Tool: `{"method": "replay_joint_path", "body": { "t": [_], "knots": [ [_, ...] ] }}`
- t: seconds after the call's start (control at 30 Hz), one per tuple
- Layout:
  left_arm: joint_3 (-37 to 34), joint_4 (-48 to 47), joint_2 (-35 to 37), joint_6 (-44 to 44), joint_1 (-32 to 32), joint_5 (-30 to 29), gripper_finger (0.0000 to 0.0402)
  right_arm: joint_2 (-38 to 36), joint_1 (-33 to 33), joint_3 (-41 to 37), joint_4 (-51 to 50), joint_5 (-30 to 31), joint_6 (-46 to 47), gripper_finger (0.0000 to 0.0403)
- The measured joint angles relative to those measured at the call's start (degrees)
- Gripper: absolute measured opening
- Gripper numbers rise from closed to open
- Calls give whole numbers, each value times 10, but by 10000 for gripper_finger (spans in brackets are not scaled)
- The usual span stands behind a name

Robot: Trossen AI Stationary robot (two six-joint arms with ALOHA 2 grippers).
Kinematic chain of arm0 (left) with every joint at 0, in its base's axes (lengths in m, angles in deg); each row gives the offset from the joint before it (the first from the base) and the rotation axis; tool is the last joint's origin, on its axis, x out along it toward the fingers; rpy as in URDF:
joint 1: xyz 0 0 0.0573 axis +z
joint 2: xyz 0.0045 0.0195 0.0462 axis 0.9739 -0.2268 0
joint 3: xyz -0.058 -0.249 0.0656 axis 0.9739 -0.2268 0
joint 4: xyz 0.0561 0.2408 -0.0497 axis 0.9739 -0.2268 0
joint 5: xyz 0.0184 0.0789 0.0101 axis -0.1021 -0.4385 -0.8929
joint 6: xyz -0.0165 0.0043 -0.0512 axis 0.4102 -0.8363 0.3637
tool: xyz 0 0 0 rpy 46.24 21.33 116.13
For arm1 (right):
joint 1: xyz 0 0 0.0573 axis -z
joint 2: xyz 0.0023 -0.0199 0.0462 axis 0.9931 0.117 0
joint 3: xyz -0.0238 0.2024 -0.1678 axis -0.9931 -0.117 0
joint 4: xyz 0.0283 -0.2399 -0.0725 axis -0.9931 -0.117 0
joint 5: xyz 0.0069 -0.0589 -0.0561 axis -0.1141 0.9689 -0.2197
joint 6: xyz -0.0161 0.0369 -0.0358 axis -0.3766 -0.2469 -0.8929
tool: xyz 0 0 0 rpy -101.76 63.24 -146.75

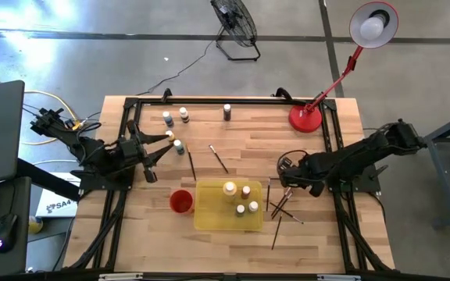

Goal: Pick & Place Paint Supplies
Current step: Put the golden paintbrush into the orange cup

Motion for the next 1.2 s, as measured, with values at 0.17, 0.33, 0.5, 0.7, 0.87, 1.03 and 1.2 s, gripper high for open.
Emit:
{"method": "replay_joint_path", "body": {
  "t": [0.17, 0.33, 0.5, 0.7, 0.87, 1.03, 1.2],
  "knots": [
    [0, -1, 6, -2, 0, 0, 136, -2, 2, 0, 2, -29, -83, 94],
    [0, -1, 7, -17, 0, -1, 136, -3, 2, 0, 7, -60, -201, 94],
    [0, -2, 7, -33, 0, -3, 136, -3, 2, 0, -15, -91, -262, 89],
    [0, 13, 7, -47, 0, -27, 136, -3, 1, 0, -63, -84, -315, 30],
    [0, 14, 7, -46, 0, -39, 136, 2, 1, -1, -76, -74, -346, 4],
    [0, 14, 7, -45, 0, -39, 136, 18, 1, -26, -61, -99, -345, 2],
    [0, 29, 6, -43, 0, -39, 136, 26, 1, -30, -58, -74, -343, 2]
  ]
}}
